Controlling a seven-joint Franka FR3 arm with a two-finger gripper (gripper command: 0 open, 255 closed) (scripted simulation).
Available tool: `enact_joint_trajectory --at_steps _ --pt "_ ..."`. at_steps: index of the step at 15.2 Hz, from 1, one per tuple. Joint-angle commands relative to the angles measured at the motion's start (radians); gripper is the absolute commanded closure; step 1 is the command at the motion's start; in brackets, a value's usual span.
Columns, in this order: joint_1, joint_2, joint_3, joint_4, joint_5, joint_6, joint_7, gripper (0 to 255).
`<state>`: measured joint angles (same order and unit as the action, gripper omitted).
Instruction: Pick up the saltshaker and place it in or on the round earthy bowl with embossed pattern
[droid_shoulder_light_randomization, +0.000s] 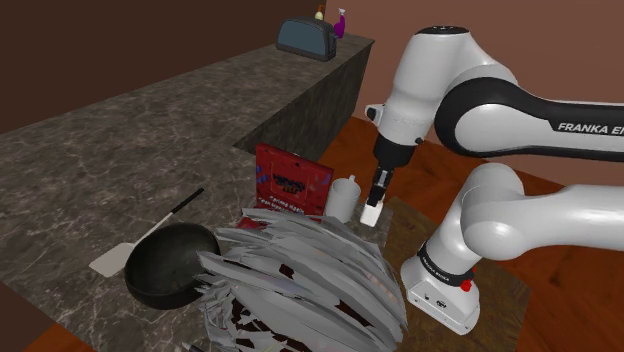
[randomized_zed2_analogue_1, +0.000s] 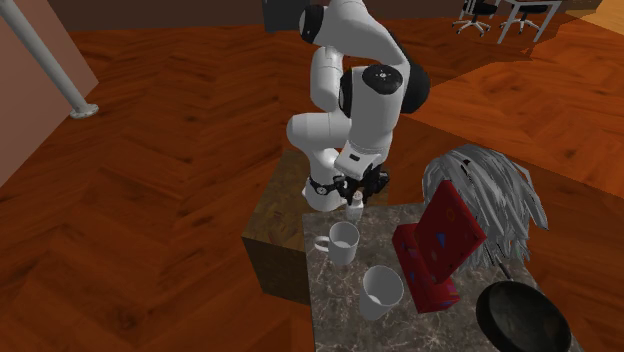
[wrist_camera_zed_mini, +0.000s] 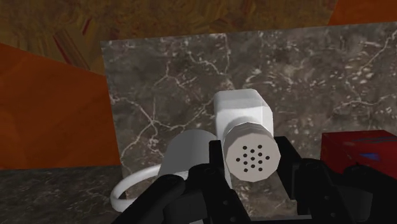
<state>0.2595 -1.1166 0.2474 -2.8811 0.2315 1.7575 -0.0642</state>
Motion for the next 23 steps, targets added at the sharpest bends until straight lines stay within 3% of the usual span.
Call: enact_joint_trajectory --at_steps 1,19,23 --pt "-0.005 0.003 -0.006 0.025 -0.007 -0.023 -0.001 255" --pt "-0.032 0.047 -0.052 0.276 -0.056 -0.229 0.004 255" --pt "-0.03 0.188 0.033 0.365 -0.002 -0.166 0.07 255"
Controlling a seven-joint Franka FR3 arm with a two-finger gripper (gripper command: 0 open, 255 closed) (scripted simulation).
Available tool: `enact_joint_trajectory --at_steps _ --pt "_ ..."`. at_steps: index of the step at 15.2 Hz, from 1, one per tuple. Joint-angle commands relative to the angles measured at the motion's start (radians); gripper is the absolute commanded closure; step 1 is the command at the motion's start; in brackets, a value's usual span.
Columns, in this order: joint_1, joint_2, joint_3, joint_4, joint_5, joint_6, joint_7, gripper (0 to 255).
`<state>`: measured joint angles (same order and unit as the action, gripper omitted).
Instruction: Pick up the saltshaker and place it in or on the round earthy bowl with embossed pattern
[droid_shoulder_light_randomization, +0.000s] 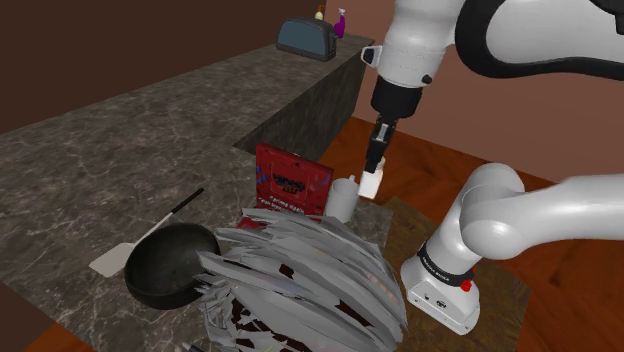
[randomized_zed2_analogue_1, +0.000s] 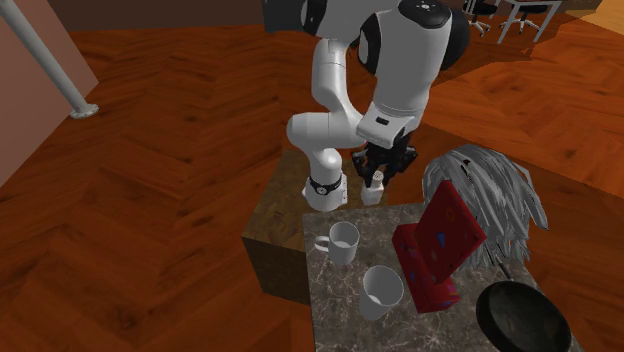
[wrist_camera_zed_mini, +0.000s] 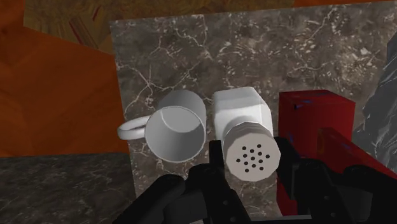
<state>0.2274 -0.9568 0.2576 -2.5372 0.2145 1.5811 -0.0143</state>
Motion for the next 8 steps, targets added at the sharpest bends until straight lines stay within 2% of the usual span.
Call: enact_joint_trajectory --at_steps 1,8 --pt "0.001 0.064 0.043 0.046 0.025 0.024 0.036 255" --pt "-0.029 0.317 0.186 0.247 0.055 0.099 0.156 255"
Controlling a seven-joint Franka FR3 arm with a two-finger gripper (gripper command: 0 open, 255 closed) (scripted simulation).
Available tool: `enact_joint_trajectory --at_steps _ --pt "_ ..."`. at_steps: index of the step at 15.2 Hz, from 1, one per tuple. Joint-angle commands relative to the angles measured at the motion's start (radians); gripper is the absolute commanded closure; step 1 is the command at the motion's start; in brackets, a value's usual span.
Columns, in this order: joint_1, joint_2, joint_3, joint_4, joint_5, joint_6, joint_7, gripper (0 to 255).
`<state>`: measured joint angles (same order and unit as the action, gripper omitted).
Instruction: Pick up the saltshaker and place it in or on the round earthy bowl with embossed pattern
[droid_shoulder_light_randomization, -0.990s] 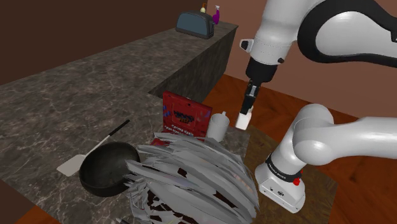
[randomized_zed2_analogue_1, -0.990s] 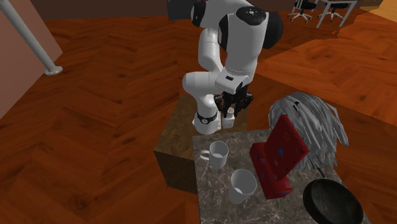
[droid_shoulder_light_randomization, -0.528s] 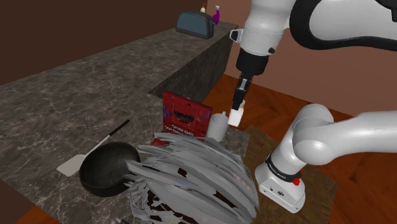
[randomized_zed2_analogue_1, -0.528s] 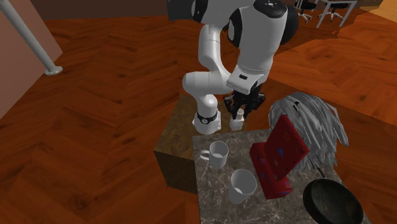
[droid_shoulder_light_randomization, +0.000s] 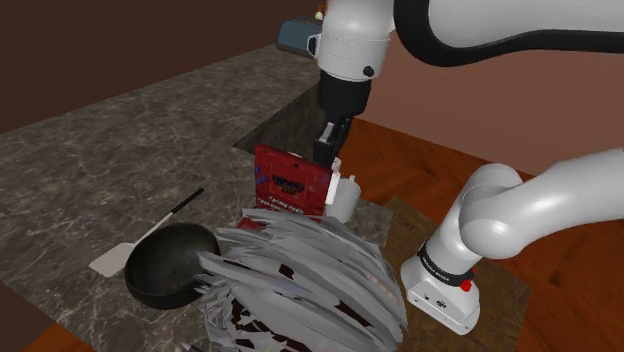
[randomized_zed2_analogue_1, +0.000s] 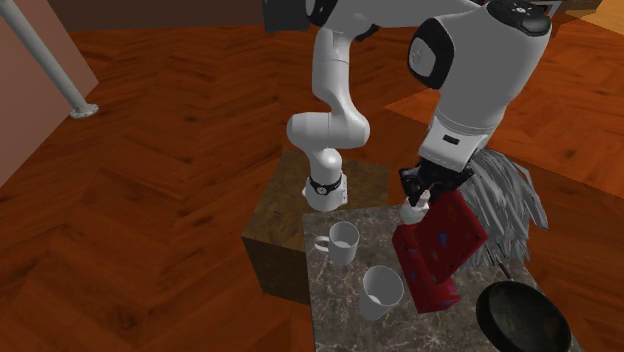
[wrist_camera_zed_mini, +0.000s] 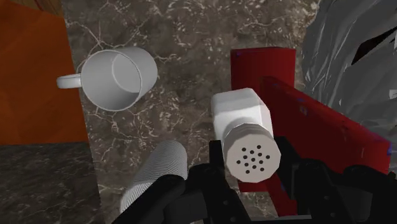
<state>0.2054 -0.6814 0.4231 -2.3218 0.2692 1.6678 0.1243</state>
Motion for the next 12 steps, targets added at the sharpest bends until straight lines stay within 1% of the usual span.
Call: enact_joint_trajectory --at_steps 1,4,7,10,12 --pt "-0.014 0.079 0.042 0.065 -0.002 0.02 0.037 255" --pt "-0.034 0.194 0.105 0.169 -0.019 0.039 0.098 255" --pt "-0.055 0.316 0.172 0.283 -0.055 0.049 0.169 255" --pt "-0.07 0.451 0.241 0.408 -0.115 0.05 0.251 255" --pt "-0.072 0.55 0.286 0.5 -0.171 0.043 0.313 255"
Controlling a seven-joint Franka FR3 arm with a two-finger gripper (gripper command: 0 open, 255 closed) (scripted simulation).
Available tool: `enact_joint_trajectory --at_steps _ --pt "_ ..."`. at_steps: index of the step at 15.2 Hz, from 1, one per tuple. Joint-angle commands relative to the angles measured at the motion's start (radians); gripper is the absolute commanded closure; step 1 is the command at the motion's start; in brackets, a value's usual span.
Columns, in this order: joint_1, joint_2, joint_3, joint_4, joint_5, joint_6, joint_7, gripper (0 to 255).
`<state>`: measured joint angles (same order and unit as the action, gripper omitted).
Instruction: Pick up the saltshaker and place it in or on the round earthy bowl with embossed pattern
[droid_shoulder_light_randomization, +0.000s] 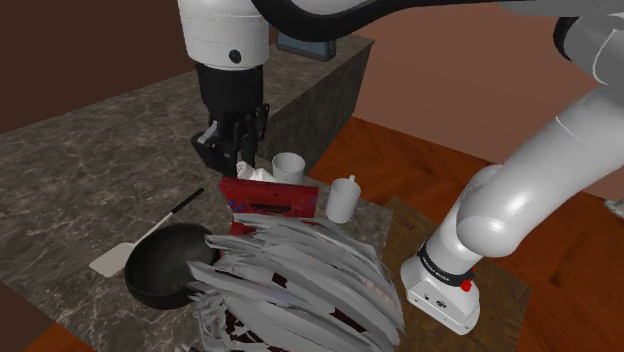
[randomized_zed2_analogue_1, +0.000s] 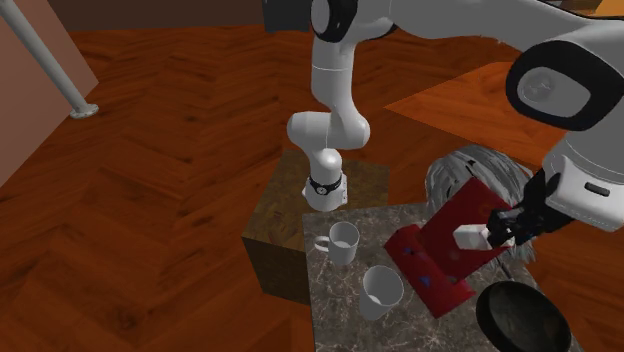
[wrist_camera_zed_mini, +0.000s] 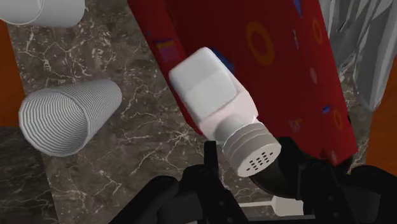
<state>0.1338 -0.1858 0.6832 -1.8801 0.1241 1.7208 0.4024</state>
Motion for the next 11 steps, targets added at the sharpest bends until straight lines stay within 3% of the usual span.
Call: enact_joint_trajectory --at_steps 1,5,9,11 --pt "0.003 0.108 0.048 0.107 -0.06 -0.017 0.068 255" --pt "0.065 0.339 0.107 0.33 -0.22 -0.071 0.202 255" --pt "0.22 0.585 0.101 0.624 -0.389 -0.18 0.302 255" --pt "0.214 0.575 0.095 0.584 -0.38 -0.148 0.299 255"
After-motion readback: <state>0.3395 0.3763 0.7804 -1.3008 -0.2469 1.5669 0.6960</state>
